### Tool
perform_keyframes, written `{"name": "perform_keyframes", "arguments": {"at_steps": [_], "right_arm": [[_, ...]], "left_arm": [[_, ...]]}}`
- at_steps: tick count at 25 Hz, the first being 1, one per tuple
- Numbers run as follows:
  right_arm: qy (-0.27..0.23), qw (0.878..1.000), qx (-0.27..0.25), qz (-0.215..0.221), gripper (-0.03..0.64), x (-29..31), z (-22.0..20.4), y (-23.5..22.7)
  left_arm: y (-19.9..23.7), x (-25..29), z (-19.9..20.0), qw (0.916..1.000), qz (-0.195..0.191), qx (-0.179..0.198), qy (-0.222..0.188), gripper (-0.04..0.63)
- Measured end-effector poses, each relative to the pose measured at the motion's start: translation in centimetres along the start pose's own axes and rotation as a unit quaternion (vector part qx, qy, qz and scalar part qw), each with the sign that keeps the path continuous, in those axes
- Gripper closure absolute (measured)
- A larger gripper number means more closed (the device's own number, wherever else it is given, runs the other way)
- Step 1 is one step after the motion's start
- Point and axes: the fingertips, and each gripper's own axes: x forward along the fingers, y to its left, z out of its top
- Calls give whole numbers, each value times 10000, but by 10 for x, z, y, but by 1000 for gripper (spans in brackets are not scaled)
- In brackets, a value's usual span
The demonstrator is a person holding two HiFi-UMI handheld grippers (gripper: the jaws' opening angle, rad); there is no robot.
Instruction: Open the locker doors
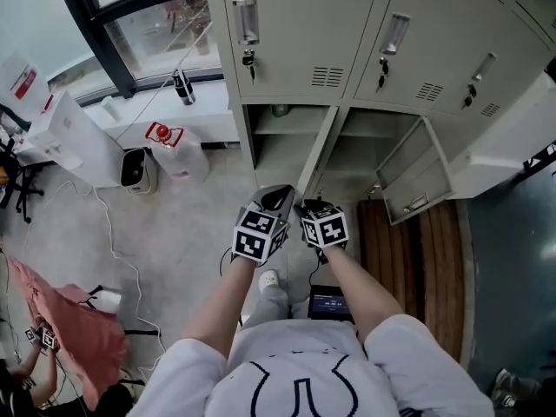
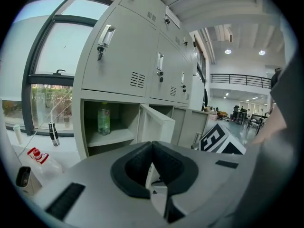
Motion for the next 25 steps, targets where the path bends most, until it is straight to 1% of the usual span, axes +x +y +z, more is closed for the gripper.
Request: {"name": "perform_keyframes", "arguments": {"at_steps": [3,6,7,8,10,13,17,18,20,22,23,25], "right_arm": [[-162,9994,295,52,494,-18,-3,-8],[-265,9986,426,146,502,-36,-7,-13],[-293,9983,464,175,517,-41,-8,-15],[-315,9981,488,185,569,-46,-9,-16],[-350,9980,485,180,598,-55,-12,-19],[-453,9979,386,261,598,-72,-13,-21],[-862,9941,125,641,598,-101,-5,-14],[-967,9923,184,758,598,-109,-2,-13],[-1222,9857,535,1033,598,-127,6,-13],[-1590,9742,881,1336,600,-149,20,-12],[-1794,9688,892,1460,600,-161,28,-10],[-2206,9595,538,1668,612,-187,47,-1]], "left_arm": [[-12,1,-1,10000,-65,10,34,578],[-19,2,-3,9999,-76,-21,63,578],[-21,2,-3,9999,-78,-38,67,578],[-23,3,-3,9999,-80,-56,68,578],[-28,5,-3,9999,-98,-85,68,578],[-38,10,-2,9998,-155,-61,61,578],[-50,15,-5,9998,-189,-66,90,578],[-53,17,-5,9997,-194,-71,90,578],[-59,21,-5,9997,-215,-78,76,578],[-68,26,-3,9997,-243,-83,44,578],[-72,28,-2,9996,-255,-78,25,578],[-79,32,1,9996,-267,-51,-4,578]]}}
